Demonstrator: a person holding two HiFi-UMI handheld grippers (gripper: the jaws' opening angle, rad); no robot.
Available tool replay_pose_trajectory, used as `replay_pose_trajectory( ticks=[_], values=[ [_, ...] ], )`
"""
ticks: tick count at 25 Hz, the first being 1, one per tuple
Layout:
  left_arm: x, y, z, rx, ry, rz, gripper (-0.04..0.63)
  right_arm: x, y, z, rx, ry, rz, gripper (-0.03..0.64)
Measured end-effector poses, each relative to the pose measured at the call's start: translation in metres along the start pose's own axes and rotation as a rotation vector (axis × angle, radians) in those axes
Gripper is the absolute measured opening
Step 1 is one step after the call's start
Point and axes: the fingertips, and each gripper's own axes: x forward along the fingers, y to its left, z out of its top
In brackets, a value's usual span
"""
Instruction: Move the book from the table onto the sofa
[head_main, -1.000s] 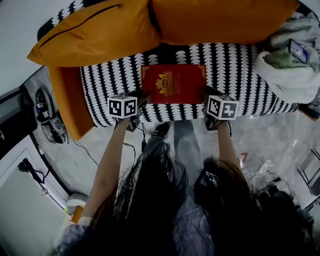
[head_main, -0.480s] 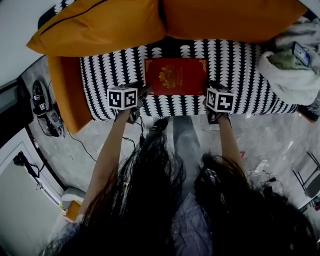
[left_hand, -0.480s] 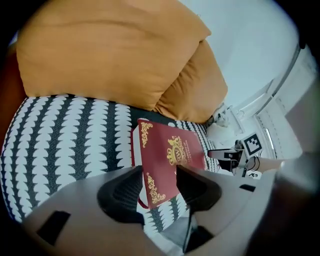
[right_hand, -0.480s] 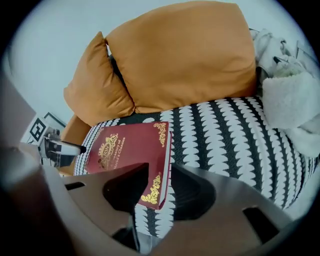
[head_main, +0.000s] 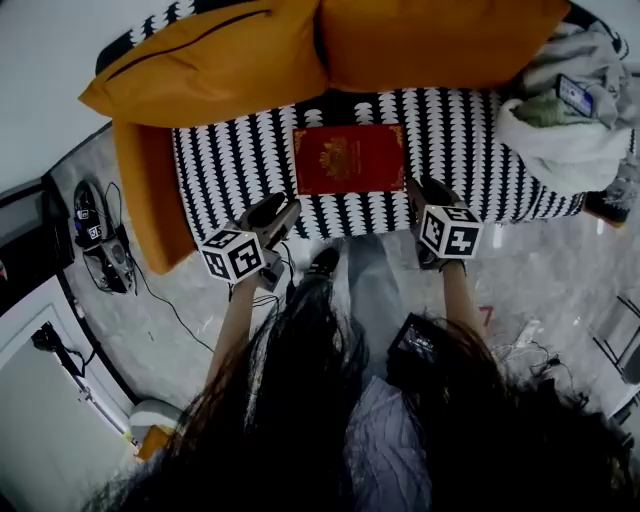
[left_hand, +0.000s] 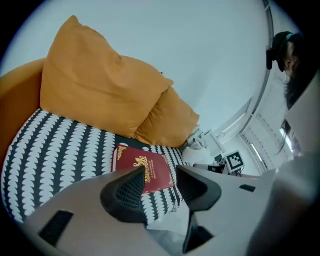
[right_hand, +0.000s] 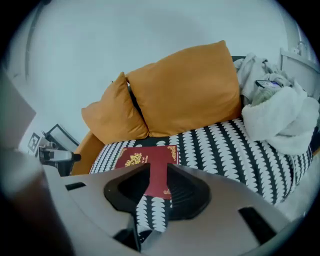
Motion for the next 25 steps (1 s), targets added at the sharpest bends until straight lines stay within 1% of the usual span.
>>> replay_pose_trajectory(
  ticks=[4, 6, 10, 12, 14, 18, 25],
  values=[
    [-0.021, -0.047, 0.006, 0.037, -0.021, -0.053, 0.204, -0.046, 0.029, 0.013, 0.055, -0.068, 0.037, 0.098],
    [-0.031, -0.073, 0.014, 0.056, -0.036, -0.076, 0.204, -0.069, 0.046, 0.021, 0.060, -0.097, 0.056, 0.094],
    [-0.048, -0.122, 0.035, 0.151, -0.060, -0.127, 0.204, -0.113, 0.072, 0.039, 0.043, -0.164, 0.077, 0.087],
    [-0.060, -0.145, 0.039, 0.192, -0.062, -0.154, 0.204, -0.135, 0.080, 0.040, 0.050, -0.176, 0.076, 0.086],
    [-0.074, -0.163, 0.040, 0.231, -0.058, -0.163, 0.204, -0.157, 0.085, 0.040, 0.053, -0.183, 0.063, 0.081],
    [-0.108, -0.185, 0.041, 0.302, -0.061, -0.163, 0.204, -0.202, 0.095, 0.046, 0.055, -0.239, 0.030, 0.072],
    [-0.167, -0.198, 0.048, 0.373, -0.083, -0.163, 0.202, -0.258, 0.125, 0.054, 0.064, -0.342, 0.007, 0.067]
  ],
)
